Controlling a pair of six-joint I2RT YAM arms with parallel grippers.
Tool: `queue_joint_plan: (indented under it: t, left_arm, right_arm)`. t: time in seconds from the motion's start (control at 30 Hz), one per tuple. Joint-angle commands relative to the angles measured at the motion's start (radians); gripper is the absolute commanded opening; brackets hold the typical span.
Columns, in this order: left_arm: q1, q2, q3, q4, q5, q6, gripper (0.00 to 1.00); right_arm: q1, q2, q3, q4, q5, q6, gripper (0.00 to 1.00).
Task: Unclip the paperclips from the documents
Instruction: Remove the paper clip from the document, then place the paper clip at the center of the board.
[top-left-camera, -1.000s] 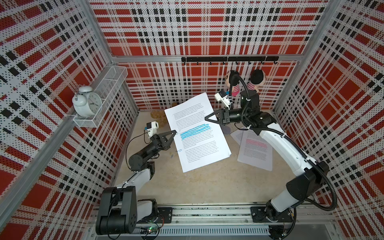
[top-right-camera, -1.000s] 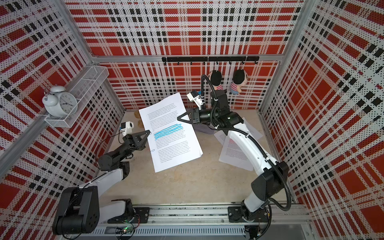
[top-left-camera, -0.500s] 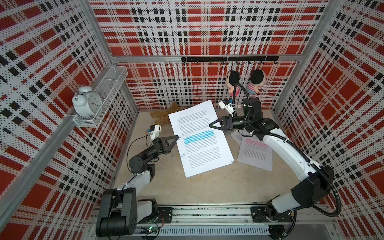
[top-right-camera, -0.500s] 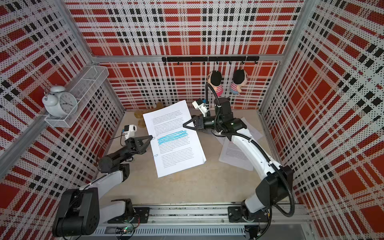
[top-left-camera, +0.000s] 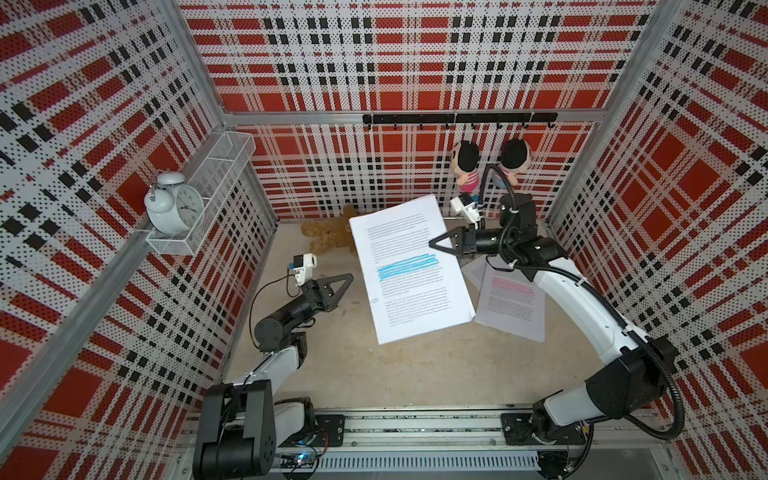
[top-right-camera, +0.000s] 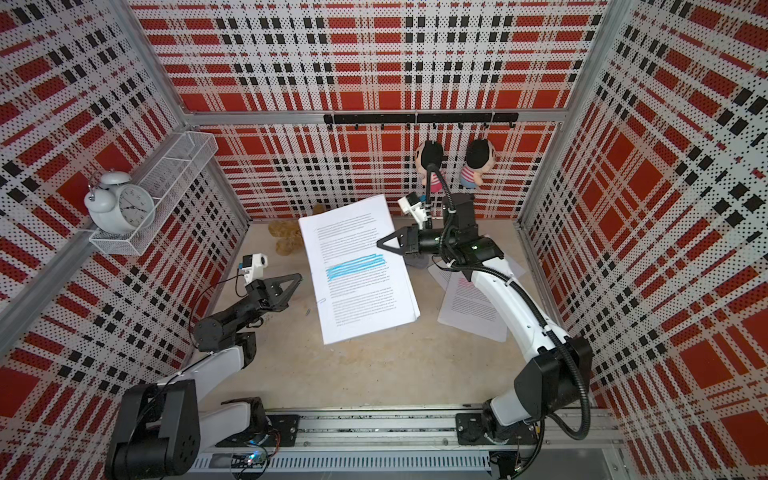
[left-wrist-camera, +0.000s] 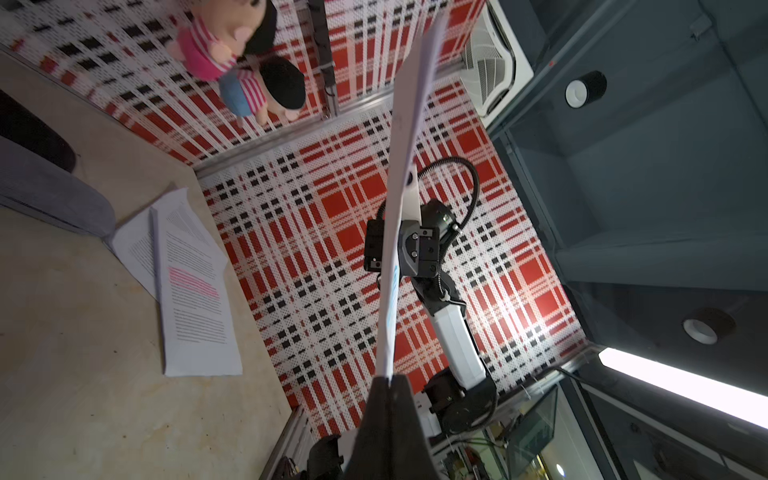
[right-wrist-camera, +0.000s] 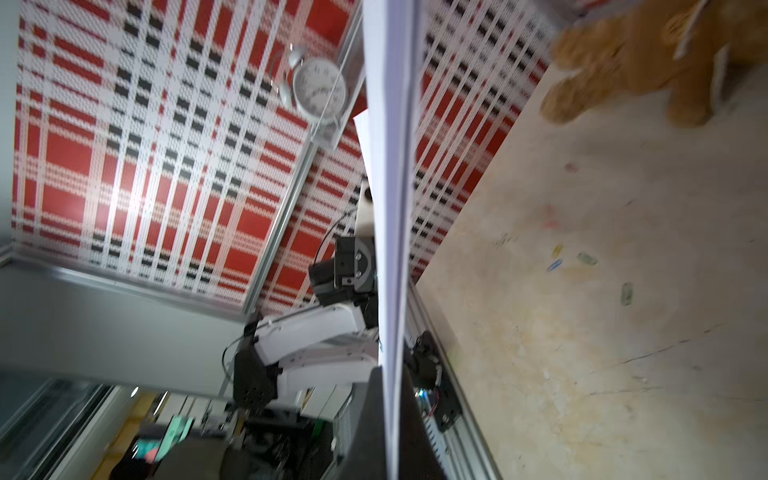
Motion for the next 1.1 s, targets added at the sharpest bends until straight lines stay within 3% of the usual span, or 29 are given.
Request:
queue_joint_plan:
  t: [0.0,0.3,0.4,0.47,0.53,0.6,0.67,0.87,1.07]
  left_arm:
    - [0.028,-0.006,-0.016,0.122,-0.018,0.024,0.00]
    - [0.028,-0.006,-0.017,0.074,-0.004,0.064,0.00]
    - [0.028,-0.009,-0.029,-0.124,0.007,0.188,0.00]
    - [0.029,-0.023,-0.046,-0.358,-0.034,0.329,0.00]
    - [0.021,-0.065,-0.042,-0.631,-0.113,0.513,0.00]
    - [-0.004,-0.122,0.029,-1.048,-0.246,0.800,0.00]
    - [-0.030,-0.142,0.106,-1.328,-0.396,1.015,0.00]
    - [-0.045,-0.142,0.178,-1.640,-0.652,1.181,0.00]
    - [-0.058,-0.148,0.169,-1.794,-0.877,1.185,0.00]
  right_arm:
    - [-0.085,-0.069,0.043,0.086,0.060,0.002,0.00]
    - [-0.087,-0.061,0.047,0.081,0.036,0.011,0.00]
    - [-0.076,-0.065,0.041,0.064,0.050,0.005,0.00]
    - [-0.053,-0.068,0.035,0.051,0.068,0.000,0.00]
    - [-0.018,-0.063,0.050,0.001,0.096,-0.034,0.00]
    - [0.019,-0.058,0.064,-0.040,0.129,-0.060,0.00]
    - [0.053,-0.057,0.062,-0.052,0.161,-0.067,0.00]
    - [0.134,-0.046,0.052,-0.072,0.215,-0.084,0.00]
    - [0.217,-0.005,0.061,-0.097,0.262,-0.115,0.00]
